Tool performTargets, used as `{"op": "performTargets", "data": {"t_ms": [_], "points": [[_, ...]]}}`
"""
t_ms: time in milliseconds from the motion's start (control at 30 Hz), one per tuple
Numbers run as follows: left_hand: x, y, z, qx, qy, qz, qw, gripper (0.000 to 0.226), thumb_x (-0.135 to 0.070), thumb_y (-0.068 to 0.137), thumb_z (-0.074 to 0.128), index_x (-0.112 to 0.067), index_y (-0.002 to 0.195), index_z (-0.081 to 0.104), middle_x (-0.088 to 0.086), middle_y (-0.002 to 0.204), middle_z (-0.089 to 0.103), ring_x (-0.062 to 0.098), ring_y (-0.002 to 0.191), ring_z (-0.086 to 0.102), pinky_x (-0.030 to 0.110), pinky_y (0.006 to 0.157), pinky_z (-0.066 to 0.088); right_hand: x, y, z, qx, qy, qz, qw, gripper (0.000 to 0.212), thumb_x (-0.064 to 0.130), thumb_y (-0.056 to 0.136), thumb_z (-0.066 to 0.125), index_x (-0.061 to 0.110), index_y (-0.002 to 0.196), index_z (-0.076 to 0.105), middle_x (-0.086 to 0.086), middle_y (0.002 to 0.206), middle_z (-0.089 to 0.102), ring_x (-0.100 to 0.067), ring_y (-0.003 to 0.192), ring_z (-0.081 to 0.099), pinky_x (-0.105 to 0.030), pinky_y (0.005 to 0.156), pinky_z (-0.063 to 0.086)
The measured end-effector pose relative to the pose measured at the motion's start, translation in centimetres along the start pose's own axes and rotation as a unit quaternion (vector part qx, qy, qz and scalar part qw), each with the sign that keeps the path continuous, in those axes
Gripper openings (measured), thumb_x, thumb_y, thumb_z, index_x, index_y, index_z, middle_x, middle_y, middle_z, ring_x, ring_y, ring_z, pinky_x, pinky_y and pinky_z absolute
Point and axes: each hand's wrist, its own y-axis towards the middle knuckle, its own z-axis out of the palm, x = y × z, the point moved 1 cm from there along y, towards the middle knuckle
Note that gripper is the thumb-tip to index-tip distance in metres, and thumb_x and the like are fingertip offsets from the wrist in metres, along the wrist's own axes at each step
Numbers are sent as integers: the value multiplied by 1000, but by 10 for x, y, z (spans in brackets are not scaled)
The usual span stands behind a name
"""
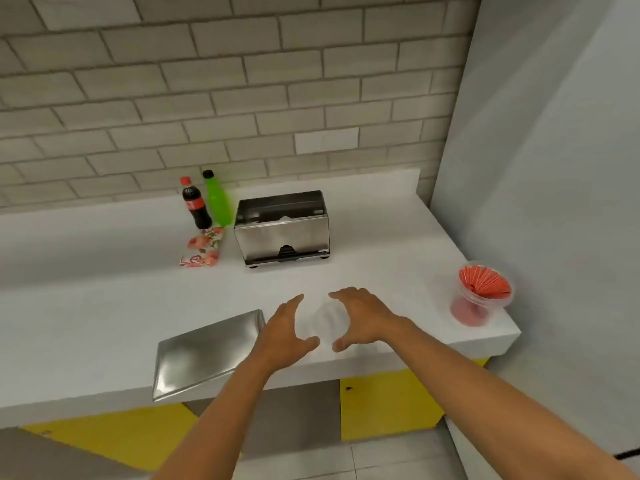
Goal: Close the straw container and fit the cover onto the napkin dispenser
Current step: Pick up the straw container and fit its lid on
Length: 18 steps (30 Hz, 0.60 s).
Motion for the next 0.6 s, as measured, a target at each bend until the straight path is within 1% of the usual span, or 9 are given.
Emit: {"op": "performTargets", "data": {"t_ms": [100, 200, 300, 400, 500, 600], "points": [[4, 15, 6, -22, -6, -25, 999, 99, -48, 83, 83, -34, 162, 26, -4, 165, 37, 19, 143, 47, 41, 110, 49, -9, 19, 8, 51, -50, -42, 997, 131, 60, 62, 94, 29, 167, 21, -2, 174, 23, -28, 157, 22, -43, 126, 25], [12, 25, 10, -34, -6, -47, 998, 93, -49, 84, 82, -36, 160, 31, -5, 161, 42, 18, 136, 53, 34, 103, 50, -16, 34, 14, 78, -69, -62, 993, 133, 57, 64, 94, 27, 168, 17, -3, 176, 17, -28, 160, 17, -43, 128, 20], [15, 30, 12, -37, -10, -62, 997, 89, -49, 84, 83, -36, 159, 34, -5, 158, 45, 16, 134, 55, 30, 100, 48, -24, 43, 15, 90, -62, -78, 991, 130, 53, 67, 95, 25, 168, 18, -4, 175, 19, -28, 159, 18, -40, 127, 20], [19, 40, 12, -39, -8, -65, 997, 86, -49, 85, 83, -35, 157, 38, -5, 158, 46, 15, 131, 57, 26, 97, 42, -28, 54, 14, 101, -44, -87, 990, 128, 49, 67, 95, 25, 168, 21, -4, 172, 25, -27, 155, 24, -39, 124, 26], [18, 58, 10, -39, -14, -54, 998, 83, -48, 86, 82, -35, 156, 40, -5, 157, 48, 14, 128, 58, 29, 98, 49, -30, 63, 8, 98, -35, -87, 991, 126, 48, 65, 96, 26, 166, 26, -5, 165, 34, -27, 148, 33, -40, 121, 34], [12, 78, 10, -28, -27, -35, 999, 77, -44, 89, 81, -35, 155, 42, -5, 156, 49, 13, 125, 58, 38, 101, 54, -33, 68, -7, 86, -22, -65, 994, 124, 50, 64, 97, 26, 165, 29, -5, 161, 38, -26, 145, 36, -40, 119, 38]]}}
